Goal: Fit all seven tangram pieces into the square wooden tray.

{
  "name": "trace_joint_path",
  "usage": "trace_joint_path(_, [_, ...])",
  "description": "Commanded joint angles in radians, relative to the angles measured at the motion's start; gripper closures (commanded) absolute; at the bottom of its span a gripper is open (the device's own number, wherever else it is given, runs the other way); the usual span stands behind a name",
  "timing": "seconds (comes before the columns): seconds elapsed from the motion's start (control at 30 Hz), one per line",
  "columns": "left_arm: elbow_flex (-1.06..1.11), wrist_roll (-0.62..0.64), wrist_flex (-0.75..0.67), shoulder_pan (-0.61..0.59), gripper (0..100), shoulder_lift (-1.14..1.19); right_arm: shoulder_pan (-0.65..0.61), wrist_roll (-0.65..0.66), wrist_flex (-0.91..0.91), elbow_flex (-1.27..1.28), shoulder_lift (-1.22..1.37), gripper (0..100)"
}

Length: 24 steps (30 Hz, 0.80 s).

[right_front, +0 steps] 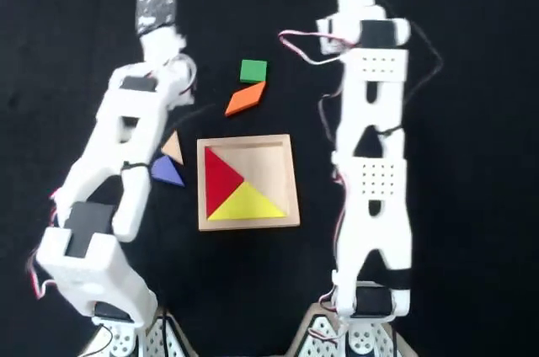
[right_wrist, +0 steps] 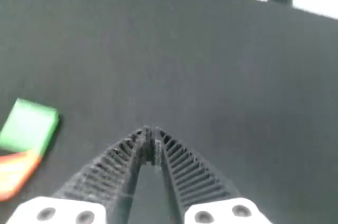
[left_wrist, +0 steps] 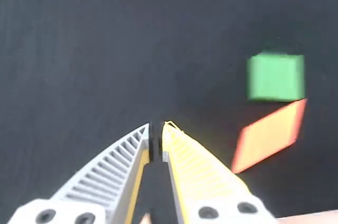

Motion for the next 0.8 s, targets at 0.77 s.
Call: trace_joint_path(0.77, [-0.665, -0.623, 0.841, 0.200, 66, 0.155, 0.173, 0.018, 0.051, 1.333, -1.035, 98.7])
